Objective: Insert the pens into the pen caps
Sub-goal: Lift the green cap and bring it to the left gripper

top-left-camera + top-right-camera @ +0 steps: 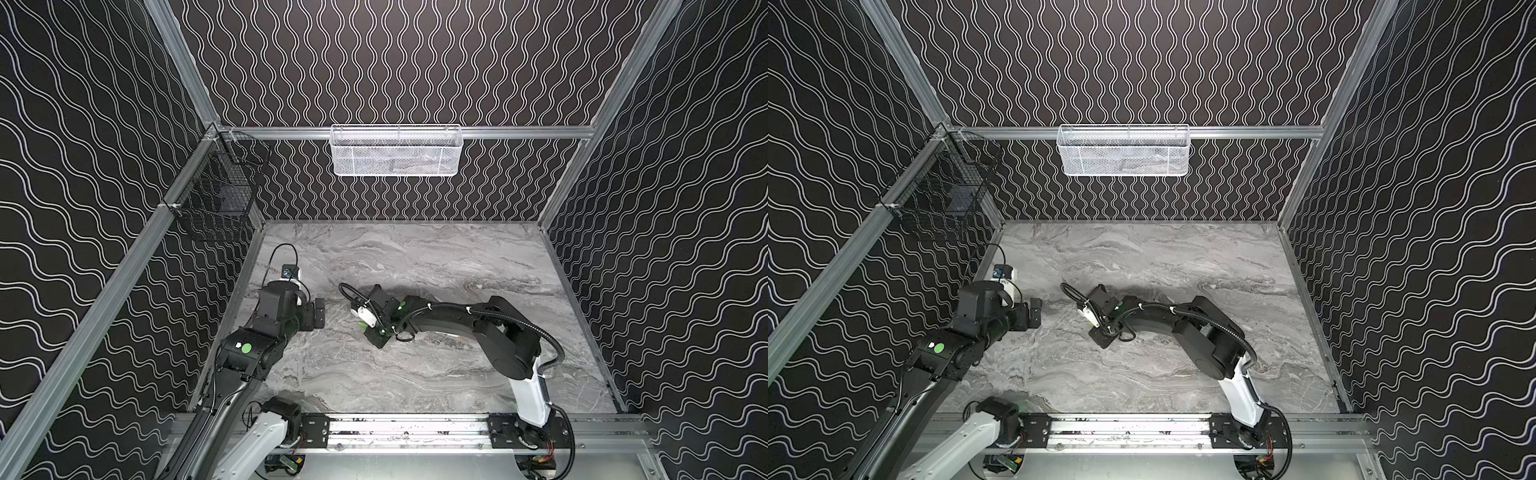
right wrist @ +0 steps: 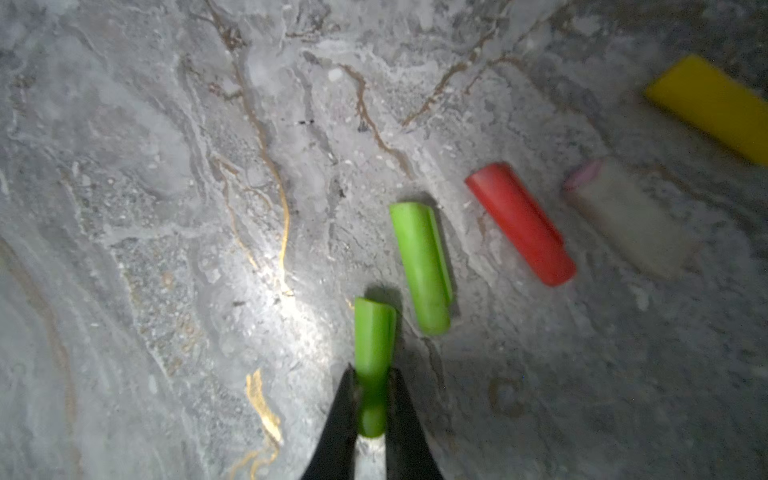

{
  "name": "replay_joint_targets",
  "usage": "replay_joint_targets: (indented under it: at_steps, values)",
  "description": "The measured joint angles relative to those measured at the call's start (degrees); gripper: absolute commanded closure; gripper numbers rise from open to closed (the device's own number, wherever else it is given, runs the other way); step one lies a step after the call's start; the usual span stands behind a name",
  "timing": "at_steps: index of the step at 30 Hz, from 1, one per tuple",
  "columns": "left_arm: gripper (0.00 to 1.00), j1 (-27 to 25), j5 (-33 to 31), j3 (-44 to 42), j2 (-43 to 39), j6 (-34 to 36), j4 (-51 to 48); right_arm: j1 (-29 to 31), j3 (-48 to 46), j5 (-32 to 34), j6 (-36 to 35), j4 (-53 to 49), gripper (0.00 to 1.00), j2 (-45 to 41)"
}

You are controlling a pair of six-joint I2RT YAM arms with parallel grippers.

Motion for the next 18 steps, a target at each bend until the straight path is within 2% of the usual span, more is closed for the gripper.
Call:
replay_joint_targets:
  at_steps: [6,11,18]
  values:
    - [0.01,0.0,3.8,-0.5,-2.8,0.0,0.7,0.0,-4.6,-1.1,2.8,0.3,0.95,-3.8]
    - [0.01,0.0,13.0,-2.2,-8.3,0.0,3.4,0.0,-8.3,-2.0,5.3,0.9,0.95,-9.4]
    - [0.02,0.0,26.9,-3.1,-10.9,0.2,7.5,-0.1,-10.6,-5.9,8.7,6.0,0.95,-19.7]
